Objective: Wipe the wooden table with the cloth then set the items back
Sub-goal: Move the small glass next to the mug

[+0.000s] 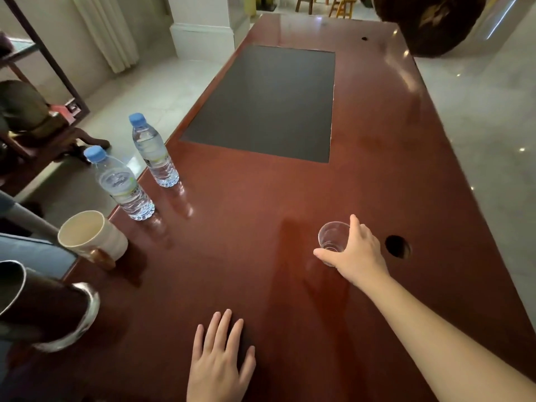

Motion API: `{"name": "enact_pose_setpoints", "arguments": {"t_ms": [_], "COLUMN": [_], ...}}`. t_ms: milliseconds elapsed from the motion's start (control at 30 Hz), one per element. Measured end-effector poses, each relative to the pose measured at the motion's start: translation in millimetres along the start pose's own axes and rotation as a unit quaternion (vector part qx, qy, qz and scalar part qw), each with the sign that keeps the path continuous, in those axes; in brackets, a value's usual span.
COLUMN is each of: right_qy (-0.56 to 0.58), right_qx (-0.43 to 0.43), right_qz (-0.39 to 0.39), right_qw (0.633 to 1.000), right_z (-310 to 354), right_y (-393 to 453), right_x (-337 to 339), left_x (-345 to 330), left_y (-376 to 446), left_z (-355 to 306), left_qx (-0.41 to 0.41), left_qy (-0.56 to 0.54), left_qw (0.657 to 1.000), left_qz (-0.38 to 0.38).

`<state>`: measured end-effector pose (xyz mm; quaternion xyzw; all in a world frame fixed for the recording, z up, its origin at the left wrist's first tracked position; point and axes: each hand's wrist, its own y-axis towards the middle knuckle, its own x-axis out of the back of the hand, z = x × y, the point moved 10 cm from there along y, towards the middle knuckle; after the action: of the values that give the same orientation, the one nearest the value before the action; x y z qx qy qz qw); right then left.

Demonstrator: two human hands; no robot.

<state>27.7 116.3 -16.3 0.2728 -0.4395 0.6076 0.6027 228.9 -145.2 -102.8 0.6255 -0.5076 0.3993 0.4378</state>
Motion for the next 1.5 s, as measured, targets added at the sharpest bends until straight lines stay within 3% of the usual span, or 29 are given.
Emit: {"name": "enact_pose_setpoints", "arguments": {"t_ms": [300, 500, 1033, 1500], "right_qy": [0.031, 0.035, 0.054, 0.029], "right_qx": [0.003, 0.019, 0.174, 0.301], "right_qz": [-0.034, -0.045, 0.042, 0.15], "right_qw": [0.999, 0.998, 0.982, 0.941], "right_z": [-4, 16, 182, 312], "right_y": [2, 4, -6, -64], "right_x": [-5, -6, -82, -183], "left_x": [-2, 2, 3, 5], "left_y": [-3, -2, -2, -1], "left_z": [1, -4, -4, -5], "left_qx": [-0.01, -0.003, 0.028, 0.041], "left_qy": [0.009, 0.012, -0.022, -0.069], "left_qw": [1.0, 1.0, 0.996, 0.991], "left_qz": [-0.028, -0.008, 0.085, 0.107]}}
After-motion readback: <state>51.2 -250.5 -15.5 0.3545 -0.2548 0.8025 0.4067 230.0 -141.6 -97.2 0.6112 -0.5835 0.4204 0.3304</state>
